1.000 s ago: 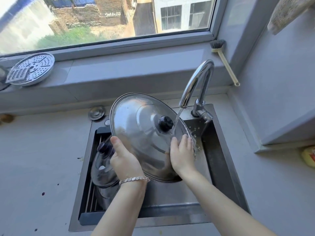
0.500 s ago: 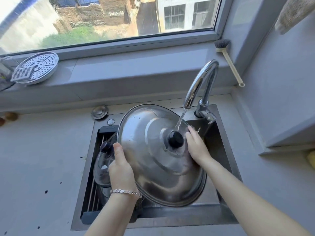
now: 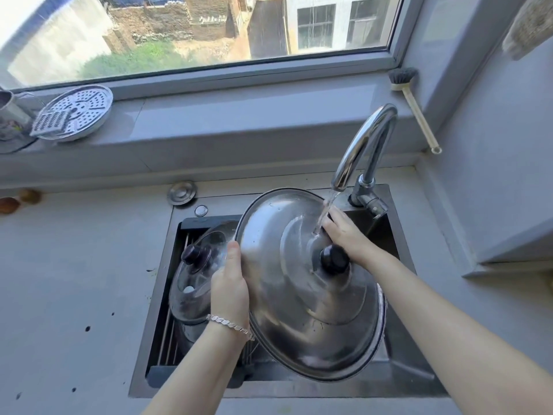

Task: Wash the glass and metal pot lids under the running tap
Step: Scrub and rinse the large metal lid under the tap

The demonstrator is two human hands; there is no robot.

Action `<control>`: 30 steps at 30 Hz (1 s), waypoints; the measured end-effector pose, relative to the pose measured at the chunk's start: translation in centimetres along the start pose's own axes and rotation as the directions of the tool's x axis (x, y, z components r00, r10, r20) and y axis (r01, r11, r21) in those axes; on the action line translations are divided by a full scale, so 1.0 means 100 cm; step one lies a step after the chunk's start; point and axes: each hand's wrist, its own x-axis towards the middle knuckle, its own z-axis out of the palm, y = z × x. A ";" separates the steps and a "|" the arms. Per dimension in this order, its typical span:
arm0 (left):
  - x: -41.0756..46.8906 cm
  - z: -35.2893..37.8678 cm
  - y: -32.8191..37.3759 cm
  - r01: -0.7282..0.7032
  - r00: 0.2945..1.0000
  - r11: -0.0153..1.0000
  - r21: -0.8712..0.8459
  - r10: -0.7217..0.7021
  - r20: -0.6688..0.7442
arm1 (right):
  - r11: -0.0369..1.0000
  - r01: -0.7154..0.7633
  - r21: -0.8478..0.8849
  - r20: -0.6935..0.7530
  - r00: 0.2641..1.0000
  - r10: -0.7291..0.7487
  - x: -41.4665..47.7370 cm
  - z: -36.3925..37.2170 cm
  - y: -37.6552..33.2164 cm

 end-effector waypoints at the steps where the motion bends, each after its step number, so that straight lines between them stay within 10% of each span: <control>1: 0.001 0.000 -0.001 0.000 1.000 1.000 -0.001 0.000 0.001 | 0.998 -0.017 -0.059 0.014 1.000 0.018 0.002 0.000 0.000; 7: 0.002 -0.002 -0.007 -0.050 0.999 0.999 0.012 0.050 0.009 | 0.992 -0.129 -0.009 0.140 0.982 0.129 0.007 -0.016 -0.003; 18: -0.005 0.004 -0.018 -0.210 0.977 0.965 0.154 0.213 -0.002 | 0.940 -0.341 -0.007 -0.073 0.938 0.340 0.004 0.007 -0.025; 25: -0.006 0.025 -0.016 -0.198 0.979 0.979 0.041 0.196 0.048 | 0.936 0.202 -0.289 -0.100 0.966 -0.240 -0.055 0.065 -0.094; 30: -0.013 0.016 -0.018 -0.234 0.972 0.970 0.066 0.231 0.050 | 0.969 -0.077 -0.234 -0.145 0.989 0.044 -0.016 0.045 -0.080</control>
